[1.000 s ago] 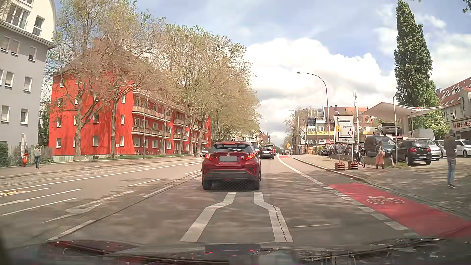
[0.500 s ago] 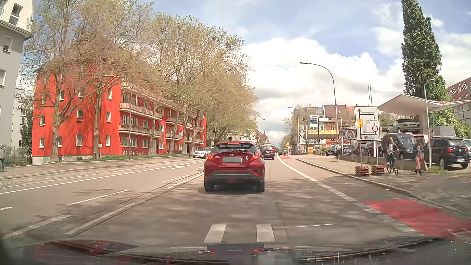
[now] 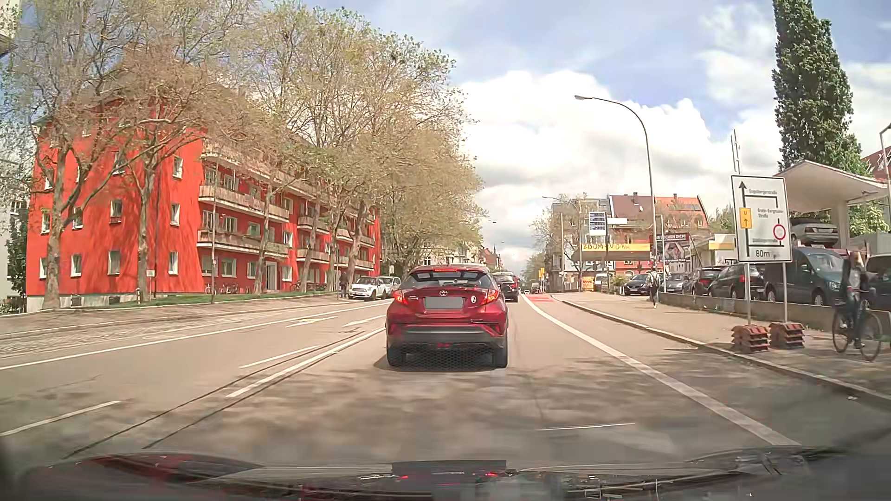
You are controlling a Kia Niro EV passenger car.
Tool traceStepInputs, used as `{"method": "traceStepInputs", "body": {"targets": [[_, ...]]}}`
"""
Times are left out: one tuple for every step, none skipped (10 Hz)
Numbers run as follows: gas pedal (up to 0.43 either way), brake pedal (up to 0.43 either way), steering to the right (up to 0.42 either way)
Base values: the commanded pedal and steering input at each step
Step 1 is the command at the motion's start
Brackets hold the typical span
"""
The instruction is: Follow the waypoints while adhering to traffic rules and regulations
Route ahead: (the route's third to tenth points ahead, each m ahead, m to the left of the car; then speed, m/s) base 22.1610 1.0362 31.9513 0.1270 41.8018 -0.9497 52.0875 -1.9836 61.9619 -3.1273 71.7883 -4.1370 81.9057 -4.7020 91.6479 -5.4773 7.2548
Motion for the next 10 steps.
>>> {"method": "traceStepInputs", "body": {"targets": [[0.0,0.177,0.019],[0.0,0.183,0.02],[0.0,0.183,0.02],[0.0,0.183,0.02],[0.0,0.183,0.02],[0.0,0.177,0.02],[0.0,0.159,0.02],[0.0,0.152,0.02],[0.0,0.146,0.02],[0.0,0.146,0.02]]}}
